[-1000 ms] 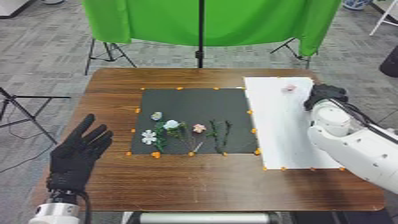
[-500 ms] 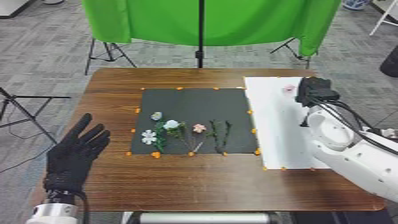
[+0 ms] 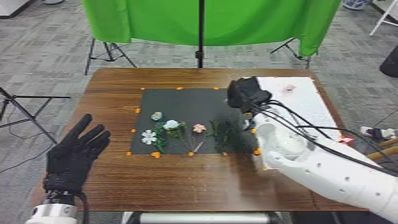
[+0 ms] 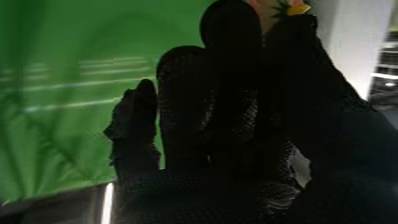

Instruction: Arrange flowers

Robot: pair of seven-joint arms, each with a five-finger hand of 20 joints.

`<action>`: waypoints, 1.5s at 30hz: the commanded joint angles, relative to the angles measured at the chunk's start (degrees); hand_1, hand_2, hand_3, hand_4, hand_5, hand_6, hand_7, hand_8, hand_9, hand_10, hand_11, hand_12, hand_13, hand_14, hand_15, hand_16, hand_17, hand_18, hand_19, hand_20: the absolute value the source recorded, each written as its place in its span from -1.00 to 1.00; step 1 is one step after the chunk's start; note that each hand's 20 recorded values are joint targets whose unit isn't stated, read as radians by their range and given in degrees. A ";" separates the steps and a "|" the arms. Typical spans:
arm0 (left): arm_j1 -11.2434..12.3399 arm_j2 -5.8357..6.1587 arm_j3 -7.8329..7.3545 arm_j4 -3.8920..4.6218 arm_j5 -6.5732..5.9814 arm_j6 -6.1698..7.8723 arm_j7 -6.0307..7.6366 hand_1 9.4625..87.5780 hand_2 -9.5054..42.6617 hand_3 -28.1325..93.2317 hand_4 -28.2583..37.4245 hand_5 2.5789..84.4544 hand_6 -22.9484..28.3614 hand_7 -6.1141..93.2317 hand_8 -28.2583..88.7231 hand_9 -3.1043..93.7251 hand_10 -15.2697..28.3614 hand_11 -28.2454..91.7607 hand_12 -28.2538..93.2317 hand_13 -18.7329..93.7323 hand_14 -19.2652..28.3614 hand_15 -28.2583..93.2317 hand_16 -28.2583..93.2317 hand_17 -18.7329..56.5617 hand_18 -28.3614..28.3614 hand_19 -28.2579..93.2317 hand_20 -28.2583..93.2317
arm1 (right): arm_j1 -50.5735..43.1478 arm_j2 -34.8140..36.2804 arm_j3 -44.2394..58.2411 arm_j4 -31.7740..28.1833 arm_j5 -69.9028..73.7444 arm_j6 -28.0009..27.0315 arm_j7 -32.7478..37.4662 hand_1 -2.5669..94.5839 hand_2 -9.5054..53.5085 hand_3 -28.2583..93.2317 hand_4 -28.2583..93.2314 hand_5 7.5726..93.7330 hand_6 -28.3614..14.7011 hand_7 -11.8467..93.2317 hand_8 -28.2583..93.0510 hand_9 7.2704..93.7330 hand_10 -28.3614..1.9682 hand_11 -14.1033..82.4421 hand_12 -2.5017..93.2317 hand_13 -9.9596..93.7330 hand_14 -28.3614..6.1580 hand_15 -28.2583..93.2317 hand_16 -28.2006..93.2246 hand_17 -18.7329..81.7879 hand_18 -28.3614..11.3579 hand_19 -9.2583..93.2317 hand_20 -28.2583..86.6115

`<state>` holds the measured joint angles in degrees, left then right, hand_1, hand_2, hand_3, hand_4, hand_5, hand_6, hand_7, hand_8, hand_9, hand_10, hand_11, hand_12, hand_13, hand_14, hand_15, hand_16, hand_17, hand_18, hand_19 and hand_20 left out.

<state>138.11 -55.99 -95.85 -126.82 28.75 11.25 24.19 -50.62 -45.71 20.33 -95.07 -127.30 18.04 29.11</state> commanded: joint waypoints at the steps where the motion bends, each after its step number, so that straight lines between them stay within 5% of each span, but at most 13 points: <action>1: 0.64 -0.31 -0.22 -0.01 -0.13 -0.07 -0.94 -0.63 -0.39 0.81 -0.86 -0.23 0.20 -0.64 -0.70 -0.26 0.61 -0.20 -0.40 -0.30 0.95 0.13 -0.69 -0.79 1.00 0.43 -0.55 | -3.93 -1.27 1.62 -0.57 -1.81 -4.82 0.73 0.10 -1.00 0.59 -1.00 0.79 0.60 -0.50 -0.56 0.86 0.46 -0.13 -0.36 0.54 0.36 0.62 -0.20 -0.12 -0.58 0.83 0.32; 9: 0.48 -1.03 -0.66 0.29 0.22 -0.57 -2.11 -0.62 -0.39 0.80 -0.85 -0.20 0.21 -0.66 -0.69 -0.25 0.62 -0.21 -0.39 -0.28 0.96 0.12 -0.68 -0.78 1.00 0.42 -0.56 | -6.96 -0.76 4.45 -2.26 -3.61 -11.45 -2.22 -0.07 -1.00 0.66 -1.00 0.55 0.57 -0.49 -0.61 0.66 0.34 -0.04 -0.43 0.41 0.27 0.67 -0.23 -0.20 -0.60 0.79 0.38; 10: 0.78 0.68 0.01 0.15 -1.28 0.60 -0.69 -0.62 -0.39 0.80 -0.85 -0.20 0.21 -0.66 -0.69 -0.25 0.62 -0.21 -0.39 -0.28 0.96 0.12 -0.68 -0.78 1.00 0.42 -0.56 | -7.37 -0.69 5.00 -2.62 -3.24 -12.13 -2.61 -0.12 -1.00 0.71 -1.00 0.50 0.58 -0.48 -0.67 0.62 0.31 0.01 -0.48 0.40 0.26 0.68 -0.24 -0.21 -0.60 0.78 0.39; 15: 1.12 1.01 0.01 0.16 -1.15 0.50 -0.25 -0.62 -0.39 0.80 -0.85 -0.20 0.21 -0.66 -0.69 -0.25 0.62 -0.21 -0.39 -0.28 0.96 0.12 -0.68 -0.78 1.00 0.42 -0.56 | -9.36 0.38 8.39 -5.04 -2.72 -14.30 -2.51 -0.27 -1.00 0.76 -1.00 0.21 0.43 -0.49 -0.75 0.43 0.18 0.10 -0.57 0.30 0.13 0.72 -0.25 -0.26 -0.67 0.77 0.42; 23: 2.09 4.21 1.01 -0.07 -3.31 1.73 3.05 -0.62 -0.42 0.81 -0.82 -0.20 0.21 -0.66 -0.69 -0.25 0.61 -0.21 -0.39 -0.28 0.95 0.12 -0.68 -0.78 1.00 0.43 -0.56 | -9.97 5.68 14.80 -8.53 6.54 -13.01 0.76 -0.35 -1.00 0.74 -1.00 0.09 0.33 -0.50 -0.74 0.26 0.05 0.13 -0.58 0.20 -0.02 0.75 -0.27 -0.32 -0.73 0.74 0.46; 28: 1.99 3.26 0.89 -0.01 -2.55 1.28 2.08 -0.63 -0.43 0.82 -0.84 -0.20 0.21 -0.65 -0.69 -0.26 0.61 -0.20 -0.39 -0.30 0.95 0.13 -0.68 -0.79 1.00 0.43 -0.56 | -1.88 9.53 10.27 -2.32 8.91 -9.09 4.75 -0.35 -1.00 0.73 -1.00 0.08 0.30 -0.50 -0.74 0.20 -0.03 0.08 -0.61 0.15 -0.07 0.73 -0.29 -0.32 -0.73 0.72 0.46; 41: 1.46 2.62 1.03 0.06 -1.62 0.79 2.24 -0.63 -0.43 0.82 -0.84 -0.21 0.21 -0.65 -0.69 -0.26 0.61 -0.20 -0.39 -0.30 0.93 0.13 -0.69 -0.79 1.00 0.43 -0.57 | 9.46 8.14 3.20 12.61 13.19 -11.04 10.48 -0.35 -1.00 0.77 -1.00 -0.04 0.33 -0.49 -0.75 -0.01 -0.11 -0.24 -0.65 0.00 -0.16 0.61 -0.38 -0.37 -0.79 0.61 0.40; 42: 1.13 1.91 0.66 0.11 -1.15 0.46 1.39 -0.63 -0.43 0.82 -0.84 -0.21 0.21 -0.65 -0.69 -0.27 0.61 -0.20 -0.39 -0.30 0.93 0.13 -0.69 -0.79 1.00 0.43 -0.57 | 9.56 7.88 3.19 13.09 13.69 -12.02 10.72 -0.36 -1.00 0.77 -1.00 -0.05 0.34 -0.49 -0.75 -0.02 -0.11 -0.24 -0.64 0.00 -0.17 0.61 -0.38 -0.37 -0.79 0.61 0.39; 45: 1.36 2.72 0.62 -0.07 -1.74 1.04 2.28 -0.63 -0.43 0.81 -0.85 -0.21 0.21 -0.65 -0.69 -0.27 0.61 -0.20 -0.39 -0.30 0.94 0.13 -0.69 -0.79 1.00 0.43 -0.57 | 10.60 6.09 2.06 15.58 12.98 -13.26 10.65 -0.36 -1.00 0.77 -1.00 -0.06 0.35 -0.49 -0.75 -0.03 -0.12 -0.25 -0.64 -0.01 -0.17 0.62 -0.38 -0.36 -0.80 0.62 0.39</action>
<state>139.09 -52.85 -94.84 -126.77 26.77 12.23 26.69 -42.40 -36.97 22.85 -82.67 -112.70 7.29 38.98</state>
